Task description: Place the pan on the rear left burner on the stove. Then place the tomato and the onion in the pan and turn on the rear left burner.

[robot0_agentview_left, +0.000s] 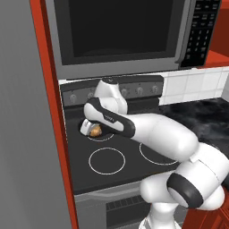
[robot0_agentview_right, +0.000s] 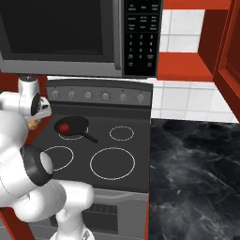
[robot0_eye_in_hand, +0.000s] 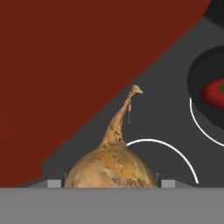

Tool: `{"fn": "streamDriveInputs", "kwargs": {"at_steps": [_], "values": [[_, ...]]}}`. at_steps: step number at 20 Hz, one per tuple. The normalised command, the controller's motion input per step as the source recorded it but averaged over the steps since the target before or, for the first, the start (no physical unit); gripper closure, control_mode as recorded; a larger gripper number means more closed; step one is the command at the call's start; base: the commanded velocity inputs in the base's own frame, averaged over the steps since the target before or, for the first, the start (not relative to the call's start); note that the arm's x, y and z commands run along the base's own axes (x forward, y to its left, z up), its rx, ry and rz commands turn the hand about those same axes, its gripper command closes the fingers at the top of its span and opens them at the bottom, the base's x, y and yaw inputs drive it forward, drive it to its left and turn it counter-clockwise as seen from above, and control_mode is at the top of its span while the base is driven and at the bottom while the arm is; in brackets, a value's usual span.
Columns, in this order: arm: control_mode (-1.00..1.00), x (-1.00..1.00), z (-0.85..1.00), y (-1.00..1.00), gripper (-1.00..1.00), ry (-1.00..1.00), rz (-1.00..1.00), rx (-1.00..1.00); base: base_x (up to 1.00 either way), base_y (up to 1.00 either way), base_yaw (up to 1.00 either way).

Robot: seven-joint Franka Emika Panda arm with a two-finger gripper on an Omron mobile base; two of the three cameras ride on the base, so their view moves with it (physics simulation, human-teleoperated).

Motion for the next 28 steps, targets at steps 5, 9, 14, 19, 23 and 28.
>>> {"fn": "streamDriveInputs", "kwargs": {"at_steps": [5, 9, 14, 19, 23, 28], "values": [[-1.0, 0.4, 0.0, -0.08, 1.0, 0.0, -0.07, 0.0, 0.0, 0.0, 0.0], [-1.0, 0.57, 0.0, -0.12, 1.0, 0.0, -0.1, 0.0, 0.0, 0.0, 0.0], [-1.0, 0.46, 0.0, -0.19, 1.0, 0.0, -0.12, 0.0, 0.0, 0.0, 0.0], [-1.0, 0.35, -0.17, -0.12, 1.0, 0.0, -0.13, -0.02, 0.0, 0.0, 0.0], [-1.0, 0.47, -0.25, -0.16, 1.0, 0.0, -0.14, -0.02, 0.0, 0.0, 0.0], [-1.0, 0.55, -0.18, -0.21, 1.0, 0.0, -0.14, 0.0, 0.0, 0.0, 0.0]]}}
